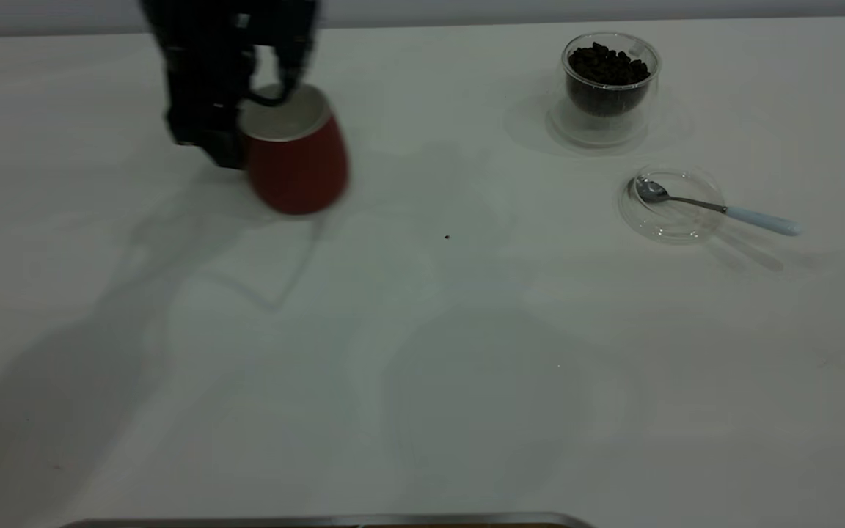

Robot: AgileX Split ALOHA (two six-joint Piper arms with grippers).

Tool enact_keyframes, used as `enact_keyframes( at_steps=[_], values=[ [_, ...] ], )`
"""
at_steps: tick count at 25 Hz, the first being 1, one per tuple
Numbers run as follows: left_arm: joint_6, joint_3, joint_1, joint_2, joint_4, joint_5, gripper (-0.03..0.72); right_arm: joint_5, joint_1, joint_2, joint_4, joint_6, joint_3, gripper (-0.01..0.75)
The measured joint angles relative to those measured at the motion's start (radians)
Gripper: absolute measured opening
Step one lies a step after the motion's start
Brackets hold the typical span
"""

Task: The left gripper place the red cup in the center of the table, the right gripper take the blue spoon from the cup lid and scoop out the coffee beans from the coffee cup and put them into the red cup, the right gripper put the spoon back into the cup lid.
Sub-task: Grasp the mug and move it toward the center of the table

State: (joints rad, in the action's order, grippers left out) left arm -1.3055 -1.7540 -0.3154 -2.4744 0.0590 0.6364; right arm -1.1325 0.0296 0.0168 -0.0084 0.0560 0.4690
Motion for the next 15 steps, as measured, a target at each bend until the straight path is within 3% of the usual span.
enact_keyframes(
  at_steps=[9, 15],
  values=[
    [0.045, 0.0, -0.123, 0.001, -0.073, -0.092, 0.587, 0.0, 0.0, 0.0, 0.0, 0.0, 0.0, 0.243],
    [0.091, 0.001, -0.153, 0.139, -0.078, -0.01, 0.587, 0.0, 0.0, 0.0, 0.0, 0.0, 0.0, 0.243]
  ],
)
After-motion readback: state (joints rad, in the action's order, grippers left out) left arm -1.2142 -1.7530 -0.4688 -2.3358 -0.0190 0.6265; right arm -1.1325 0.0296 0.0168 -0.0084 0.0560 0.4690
